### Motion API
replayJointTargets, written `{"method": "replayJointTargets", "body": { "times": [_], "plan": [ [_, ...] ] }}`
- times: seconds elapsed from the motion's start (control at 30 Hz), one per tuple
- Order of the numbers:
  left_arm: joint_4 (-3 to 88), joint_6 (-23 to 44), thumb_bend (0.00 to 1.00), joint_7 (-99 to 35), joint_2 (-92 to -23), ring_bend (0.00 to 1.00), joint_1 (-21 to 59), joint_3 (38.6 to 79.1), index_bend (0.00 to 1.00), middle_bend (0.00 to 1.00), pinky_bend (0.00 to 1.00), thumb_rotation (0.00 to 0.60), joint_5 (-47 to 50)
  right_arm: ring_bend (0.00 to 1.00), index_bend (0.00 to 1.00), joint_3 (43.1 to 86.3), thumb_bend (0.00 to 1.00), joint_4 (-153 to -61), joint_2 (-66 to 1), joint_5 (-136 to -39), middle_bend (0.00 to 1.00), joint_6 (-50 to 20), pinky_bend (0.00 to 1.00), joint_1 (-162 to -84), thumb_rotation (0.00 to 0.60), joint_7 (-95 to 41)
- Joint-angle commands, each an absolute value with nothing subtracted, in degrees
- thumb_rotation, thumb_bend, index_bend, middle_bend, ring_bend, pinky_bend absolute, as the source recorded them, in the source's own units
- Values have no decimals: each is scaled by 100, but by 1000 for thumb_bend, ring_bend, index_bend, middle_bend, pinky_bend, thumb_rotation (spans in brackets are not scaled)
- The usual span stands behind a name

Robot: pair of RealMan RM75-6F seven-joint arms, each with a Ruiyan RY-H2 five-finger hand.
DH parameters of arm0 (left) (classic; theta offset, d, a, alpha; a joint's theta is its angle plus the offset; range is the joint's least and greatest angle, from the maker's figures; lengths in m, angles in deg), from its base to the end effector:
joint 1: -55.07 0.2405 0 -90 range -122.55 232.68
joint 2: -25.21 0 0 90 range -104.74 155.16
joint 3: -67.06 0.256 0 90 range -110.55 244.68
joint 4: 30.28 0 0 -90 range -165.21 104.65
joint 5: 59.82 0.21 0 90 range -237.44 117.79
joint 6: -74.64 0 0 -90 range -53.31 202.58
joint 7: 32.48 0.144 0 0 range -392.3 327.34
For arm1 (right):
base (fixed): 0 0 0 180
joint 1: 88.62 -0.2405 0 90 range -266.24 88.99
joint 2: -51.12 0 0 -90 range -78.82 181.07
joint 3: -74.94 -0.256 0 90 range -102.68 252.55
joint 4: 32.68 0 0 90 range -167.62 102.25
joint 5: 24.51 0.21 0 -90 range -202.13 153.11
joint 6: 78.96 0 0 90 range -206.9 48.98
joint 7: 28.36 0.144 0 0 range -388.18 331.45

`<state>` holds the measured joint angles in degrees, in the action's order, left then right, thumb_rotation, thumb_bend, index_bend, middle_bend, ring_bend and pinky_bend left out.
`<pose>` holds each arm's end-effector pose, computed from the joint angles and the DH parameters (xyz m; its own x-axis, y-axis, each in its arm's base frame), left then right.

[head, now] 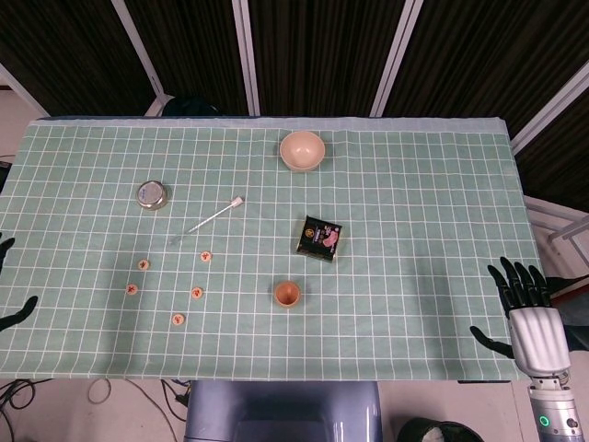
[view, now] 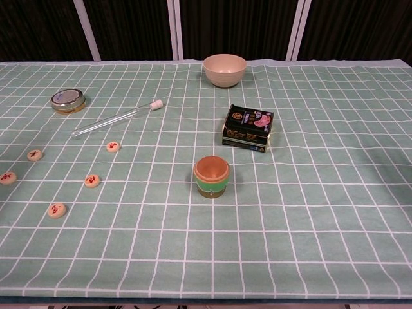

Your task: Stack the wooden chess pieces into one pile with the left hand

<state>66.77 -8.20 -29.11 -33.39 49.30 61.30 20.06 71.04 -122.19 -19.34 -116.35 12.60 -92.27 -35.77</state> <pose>-0.3094 0.1950 0.1896 0.4466 -0.0119 0.8947 0.8928 0.0716 -0.4447 -0.2934 -0.1766 0.1406 0.4511 0.1274 0.8833 -0.8836 -0.0753 0.4622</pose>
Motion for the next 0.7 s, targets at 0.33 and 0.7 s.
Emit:
{"method": "replayJointTargets", "body": {
  "times": [0.33,0.7],
  "plan": [
    [7395,273,198,-1852,-3261,0,4201,6491,182,0,0,600,2784,25,90,7083,233,-12241,-1933,-11581,14,1249,0,-9219,600,-3546],
    [7013,951,198,-949,-4099,0,3857,6673,238,0,0,600,2487,25,90,7063,233,-12266,-1908,-11546,13,1257,0,-9207,600,-3505]
  ]
}}
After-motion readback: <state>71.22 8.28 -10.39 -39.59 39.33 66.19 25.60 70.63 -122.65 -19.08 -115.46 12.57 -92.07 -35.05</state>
